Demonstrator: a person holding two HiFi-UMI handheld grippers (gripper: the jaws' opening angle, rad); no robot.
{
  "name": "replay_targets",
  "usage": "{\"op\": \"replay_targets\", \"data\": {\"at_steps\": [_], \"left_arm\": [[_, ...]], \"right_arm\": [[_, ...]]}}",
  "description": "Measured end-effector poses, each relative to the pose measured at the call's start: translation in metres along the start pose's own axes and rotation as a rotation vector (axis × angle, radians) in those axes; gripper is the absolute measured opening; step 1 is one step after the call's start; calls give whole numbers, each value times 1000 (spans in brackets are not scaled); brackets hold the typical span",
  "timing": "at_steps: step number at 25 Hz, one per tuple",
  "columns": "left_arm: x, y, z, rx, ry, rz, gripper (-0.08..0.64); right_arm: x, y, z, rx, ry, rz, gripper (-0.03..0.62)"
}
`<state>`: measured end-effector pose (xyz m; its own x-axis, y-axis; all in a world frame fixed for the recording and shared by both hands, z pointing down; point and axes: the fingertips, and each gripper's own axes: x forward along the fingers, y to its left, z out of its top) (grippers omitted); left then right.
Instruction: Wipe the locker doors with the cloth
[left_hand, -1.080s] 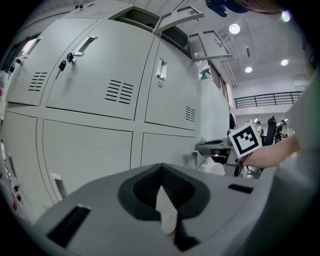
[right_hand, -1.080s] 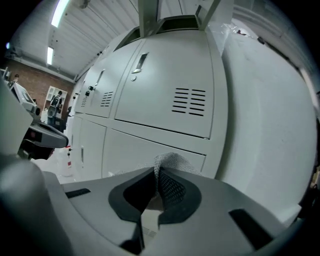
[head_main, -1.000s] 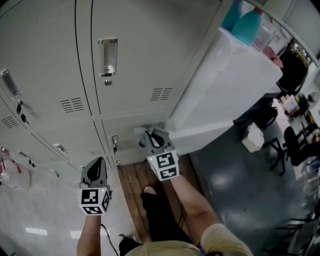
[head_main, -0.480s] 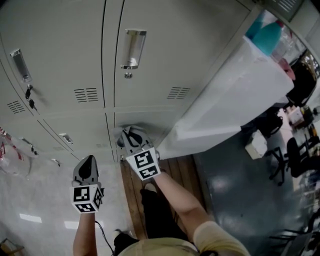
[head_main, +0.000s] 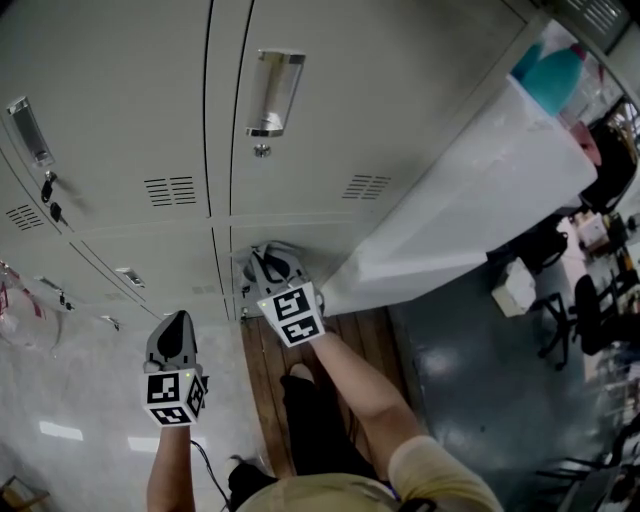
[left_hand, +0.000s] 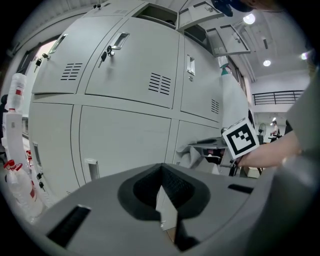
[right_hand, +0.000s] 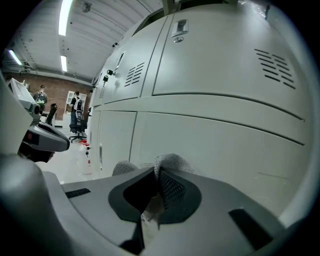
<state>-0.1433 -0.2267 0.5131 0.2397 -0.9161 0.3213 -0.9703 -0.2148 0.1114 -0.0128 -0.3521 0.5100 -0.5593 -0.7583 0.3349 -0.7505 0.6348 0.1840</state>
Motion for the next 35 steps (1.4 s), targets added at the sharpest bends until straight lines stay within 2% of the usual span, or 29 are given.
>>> {"op": "replay_targets", "data": {"at_steps": [14,26,30,35], "left_arm": [[35,-35,5,30,12,-101,-6],[66,-89,24,74,0,-224,-6],[64,-94,20,67,1,-241,-6],[54,-77,5,28,29,-221,-6]], "right_arm": [[-32,-76,-35,-4,50,-142,5],[-65,-137,-66,32,144,-281,5],[-73,-130,-65,32,126,-259,5],[-72,-90,-57,19,85,-180,5]]}}
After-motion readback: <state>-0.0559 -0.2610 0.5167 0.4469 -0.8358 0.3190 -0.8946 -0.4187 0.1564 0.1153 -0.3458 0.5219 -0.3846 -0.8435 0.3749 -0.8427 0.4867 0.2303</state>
